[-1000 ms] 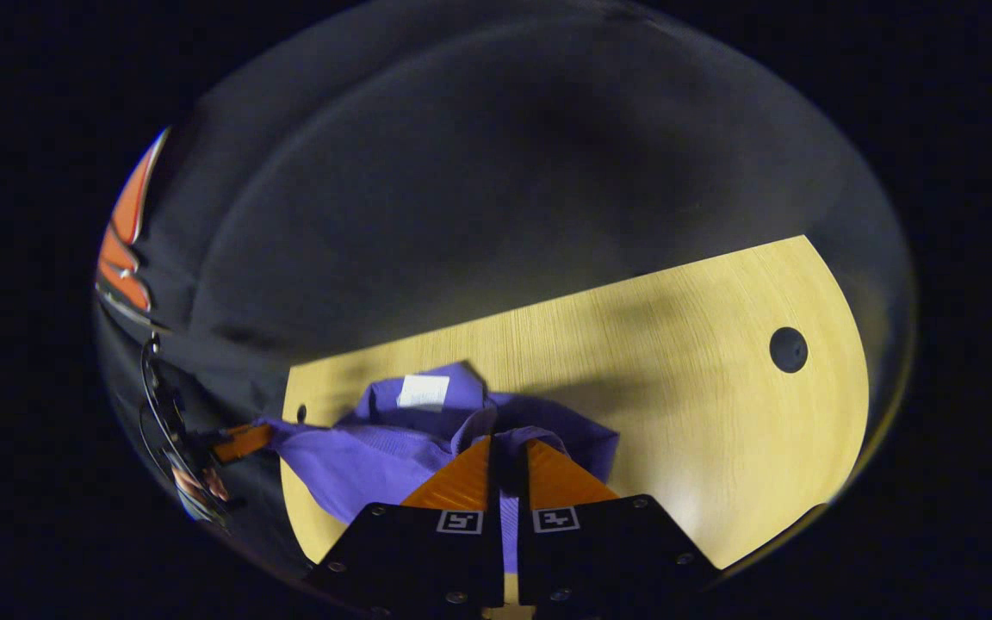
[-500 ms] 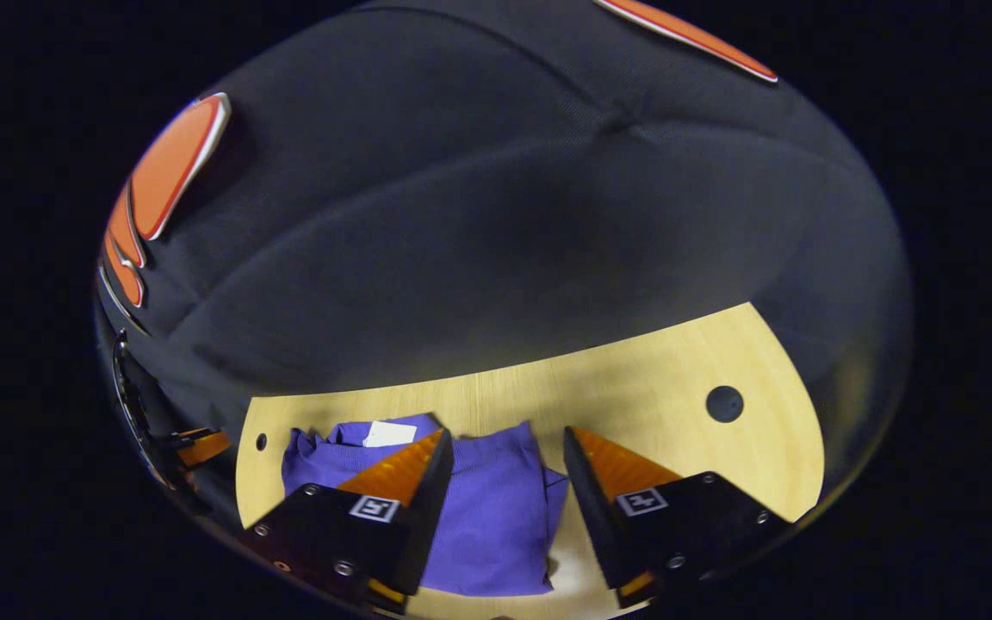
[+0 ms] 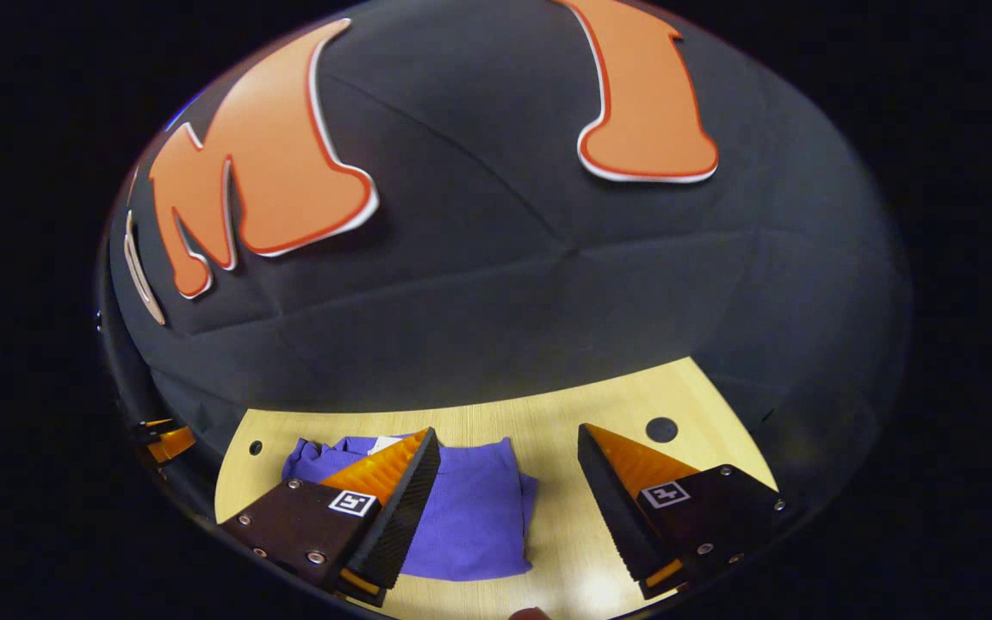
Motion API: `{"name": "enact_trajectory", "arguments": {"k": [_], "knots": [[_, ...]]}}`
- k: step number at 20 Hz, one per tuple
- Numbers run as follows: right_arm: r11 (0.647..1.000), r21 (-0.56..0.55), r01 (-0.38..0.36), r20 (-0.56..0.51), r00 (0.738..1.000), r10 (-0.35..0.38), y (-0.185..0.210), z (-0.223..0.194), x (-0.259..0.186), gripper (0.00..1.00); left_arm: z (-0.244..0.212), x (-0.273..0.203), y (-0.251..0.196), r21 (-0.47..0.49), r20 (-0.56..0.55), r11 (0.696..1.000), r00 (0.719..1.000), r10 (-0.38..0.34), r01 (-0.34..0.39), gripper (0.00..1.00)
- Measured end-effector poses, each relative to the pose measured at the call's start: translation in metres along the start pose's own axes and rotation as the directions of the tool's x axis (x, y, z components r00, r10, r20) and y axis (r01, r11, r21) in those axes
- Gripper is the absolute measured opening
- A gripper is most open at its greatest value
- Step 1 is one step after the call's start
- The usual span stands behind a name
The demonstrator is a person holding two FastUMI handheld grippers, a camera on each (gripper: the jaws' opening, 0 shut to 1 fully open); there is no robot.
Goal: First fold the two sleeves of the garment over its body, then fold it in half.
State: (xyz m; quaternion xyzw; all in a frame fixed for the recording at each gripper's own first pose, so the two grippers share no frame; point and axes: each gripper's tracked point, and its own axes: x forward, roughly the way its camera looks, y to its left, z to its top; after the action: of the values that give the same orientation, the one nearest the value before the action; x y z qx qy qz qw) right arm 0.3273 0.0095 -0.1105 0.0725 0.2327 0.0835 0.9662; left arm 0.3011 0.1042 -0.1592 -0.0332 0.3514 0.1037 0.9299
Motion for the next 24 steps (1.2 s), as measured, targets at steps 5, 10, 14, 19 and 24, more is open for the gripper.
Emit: {"name": "enact_trajectory", "arguments": {"k": [5,10,14,19,24], "knots": [[0.999,-0.039,-0.008,0.092,0.996,0.012,0.035,0.013,-0.07,0.95,0.016,-0.065,-0.003,0.099,0.15,0.995,0.989,-0.015,0.0,0.99],[0.996,-0.085,-0.024,0.194,0.98,0.041,0.079,0.018,-0.132,0.95,0.021,-0.132,-0.016,0.137,0.27,0.989,0.959,-0.088,0.053,0.99],[0.99,-0.132,-0.039,0.246,0.967,0.071,0.111,0.012,-0.175,0.95,0.025,-0.184,-0.02,0.145,0.366,0.987,0.923,-0.118,0.068,1.0],[0.981,-0.192,-0.023,0.284,0.956,0.077,0.131,0.0,-0.205,0.95,0.006,-0.235,-0.025,0.14,0.444,0.989,0.889,-0.111,0.053,0.99],[0.977,-0.195,-0.081,0.275,0.952,0.134,0.153,-0.022,-0.223,0.95,-0.002,-0.255,-0.03,0.106,0.513,0.99,0.847,-0.137,0.096,0.99]]}}
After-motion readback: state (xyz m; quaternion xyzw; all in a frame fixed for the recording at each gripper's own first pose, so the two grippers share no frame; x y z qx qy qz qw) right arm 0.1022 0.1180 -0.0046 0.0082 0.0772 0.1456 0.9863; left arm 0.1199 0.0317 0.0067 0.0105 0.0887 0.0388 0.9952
